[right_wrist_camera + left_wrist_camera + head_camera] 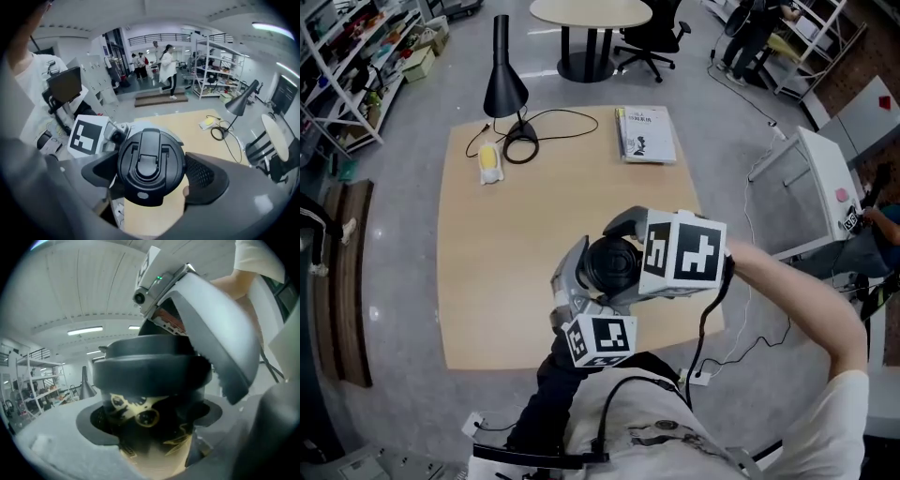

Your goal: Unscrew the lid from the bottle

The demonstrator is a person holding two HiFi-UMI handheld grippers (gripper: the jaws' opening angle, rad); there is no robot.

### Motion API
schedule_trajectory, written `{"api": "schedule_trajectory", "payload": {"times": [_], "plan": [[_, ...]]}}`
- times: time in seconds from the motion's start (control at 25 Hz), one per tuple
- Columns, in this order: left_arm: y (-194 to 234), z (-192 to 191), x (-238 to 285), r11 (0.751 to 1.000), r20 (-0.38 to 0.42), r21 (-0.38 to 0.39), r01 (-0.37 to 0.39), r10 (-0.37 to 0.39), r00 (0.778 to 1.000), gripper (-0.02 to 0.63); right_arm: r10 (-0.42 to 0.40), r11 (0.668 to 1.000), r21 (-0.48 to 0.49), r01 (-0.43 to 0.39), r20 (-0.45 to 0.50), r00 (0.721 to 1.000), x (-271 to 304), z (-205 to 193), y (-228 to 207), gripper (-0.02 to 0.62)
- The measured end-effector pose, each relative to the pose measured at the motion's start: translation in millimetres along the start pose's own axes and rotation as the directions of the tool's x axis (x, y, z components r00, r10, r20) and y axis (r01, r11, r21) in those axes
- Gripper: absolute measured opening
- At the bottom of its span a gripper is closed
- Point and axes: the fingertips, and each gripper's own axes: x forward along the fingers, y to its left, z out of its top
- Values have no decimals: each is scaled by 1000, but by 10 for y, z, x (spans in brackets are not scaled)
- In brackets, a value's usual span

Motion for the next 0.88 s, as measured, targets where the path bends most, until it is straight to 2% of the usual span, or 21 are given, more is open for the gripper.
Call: {"api": "schedule_trajectory", "payload": {"times": [0.12, 0.16, 0.24, 0.32, 0.48, 0.56, 0.6, 0.64, 0.72, 0.8, 0.84, 0.88], "plan": [[-170, -15, 4, 994, 10, 37, 99, -100, 995, 451, 34, 986, -158, -51, -111, 993, 32, -134, 116, 445], [-253, -2, -6, 988, 22, 36, 153, -154, 988, 451, 39, 969, -236, -74, -150, 988, 29, -193, 163, 445], [-427, 54, -41, 962, 56, 37, 269, -271, 961, 451, 45, 907, -399, -133, -223, 974, -7, -308, 268, 445], [-584, 110, -94, 923, 89, 46, 381, -384, 919, 451, 51, 833, -515, -201, -291, 955, -45, -393, 371, 445], [-850, 126, -244, 817, 119, 76, 571, -576, 809, 451, 41, 692, -641, -331, -424, 905, -113, -524, 539, 442], [-934, 145, -310, 772, 136, 72, 632, -635, 761, 451, 25, 653, -664, -363, -460, 888, -161, -550, 579, 442], [-958, 159, -331, 759, 148, 64, 648, -650, 746, 451, 32, 654, -659, -370, -465, 885, -188, -546, 600, 442], [-970, 170, -346, 753, 160, 53, 656, -655, 739, 451, 51, 669, -645, -369, -455, 889, -214, -531, 621, 440], [-957, 174, -363, 759, 177, 28, 650, -644, 744, 451, 121, 734, -591, -335, -371, 921, -273, -455, 649, 430], [-895, 184, -370, 776, 195, -9, 630, -617, 762, 451, 179, 819, -512, -259, -202, 963, -360, -334, 602, 428], [-847, 195, -369, 785, 206, -33, 618, -600, 773, 451, 190, 859, -466, -211, -92, 977, -413, -255, 550, 428], [-790, 209, -364, 795, 220, -57, 604, -581, 784, 451, 193, 896, -415, -160, 37, 981, -479, -154, 487, 428]]}}
